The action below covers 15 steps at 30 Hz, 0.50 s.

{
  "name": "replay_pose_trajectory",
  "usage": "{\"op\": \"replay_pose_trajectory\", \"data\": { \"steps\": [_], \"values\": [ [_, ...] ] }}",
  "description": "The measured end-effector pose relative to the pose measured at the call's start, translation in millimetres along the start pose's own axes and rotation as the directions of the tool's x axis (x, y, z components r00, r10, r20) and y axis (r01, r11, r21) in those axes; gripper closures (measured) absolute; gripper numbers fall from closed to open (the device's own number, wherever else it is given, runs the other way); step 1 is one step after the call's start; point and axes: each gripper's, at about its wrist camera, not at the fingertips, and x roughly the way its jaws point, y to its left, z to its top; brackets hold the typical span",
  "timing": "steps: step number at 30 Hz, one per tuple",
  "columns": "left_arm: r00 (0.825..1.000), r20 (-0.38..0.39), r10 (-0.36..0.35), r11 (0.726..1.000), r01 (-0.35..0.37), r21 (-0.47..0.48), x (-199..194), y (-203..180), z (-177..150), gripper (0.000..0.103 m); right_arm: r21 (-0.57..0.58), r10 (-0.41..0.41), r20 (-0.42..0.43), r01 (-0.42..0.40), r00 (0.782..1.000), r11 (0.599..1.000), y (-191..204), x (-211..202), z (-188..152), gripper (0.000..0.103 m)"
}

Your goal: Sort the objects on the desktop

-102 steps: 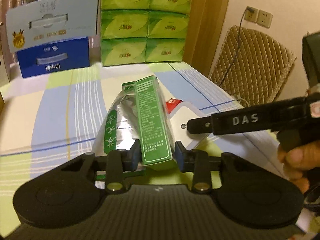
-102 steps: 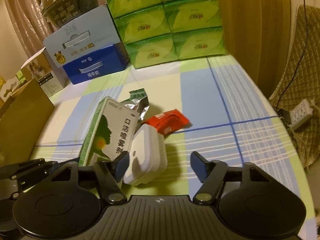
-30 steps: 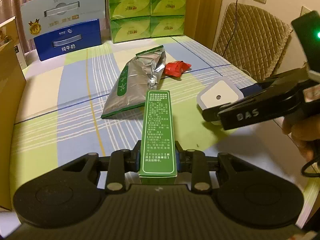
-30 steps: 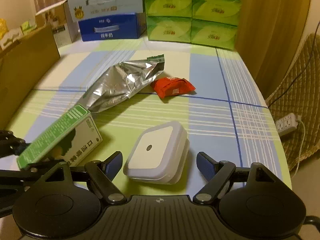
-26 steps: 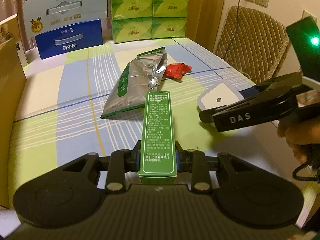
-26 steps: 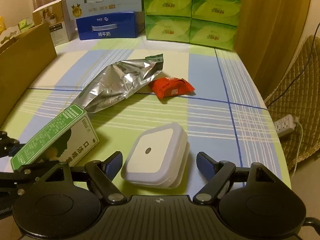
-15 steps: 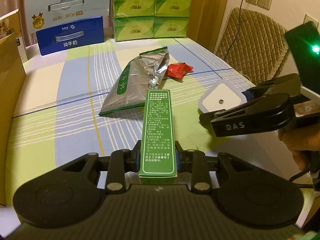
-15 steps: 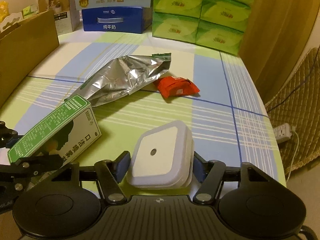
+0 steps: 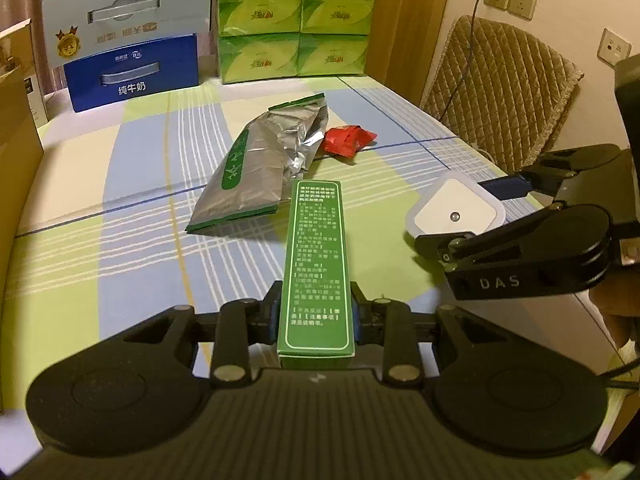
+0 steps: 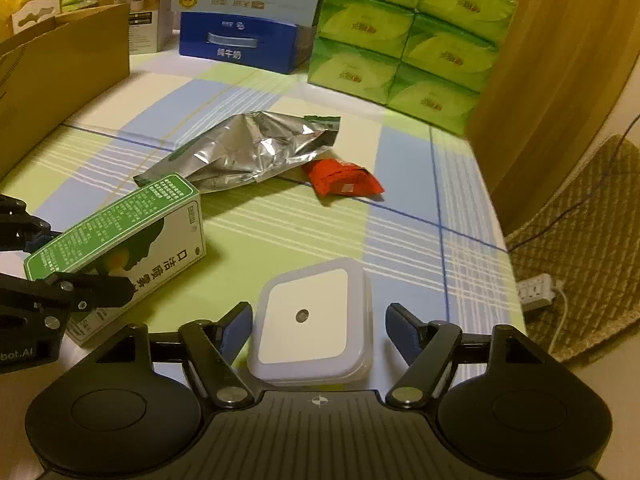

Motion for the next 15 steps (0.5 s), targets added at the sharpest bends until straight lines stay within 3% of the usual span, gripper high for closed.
{"op": "replay_pose_trajectory", "data": {
  "steps": [8,11,15],
  "values": [
    [1.0,0.014,0.002,1.0,-0.002,0.023,2.1,-1.9,2.4,0.077,-0.025,-0.004,-0.021,0.004,1.0,1.0,7.7,6.9,-1.8,0.031],
    [1.0,0.015,0.01,0.998,-0.011,0.06,4.4,-5.6,4.2,0.077,-0.023,-0.006,-0.022,0.005,1.0,1.0,7.6,7.4,-1.8,0.04],
    [1.0,0.009,0.019,0.996,-0.02,0.091,7.9,-8.7,5.0,0.077,-0.011,-0.002,-0.022,0.002,1.0,1.0,5.8,6.7,-1.5,0.041]
  ]
}}
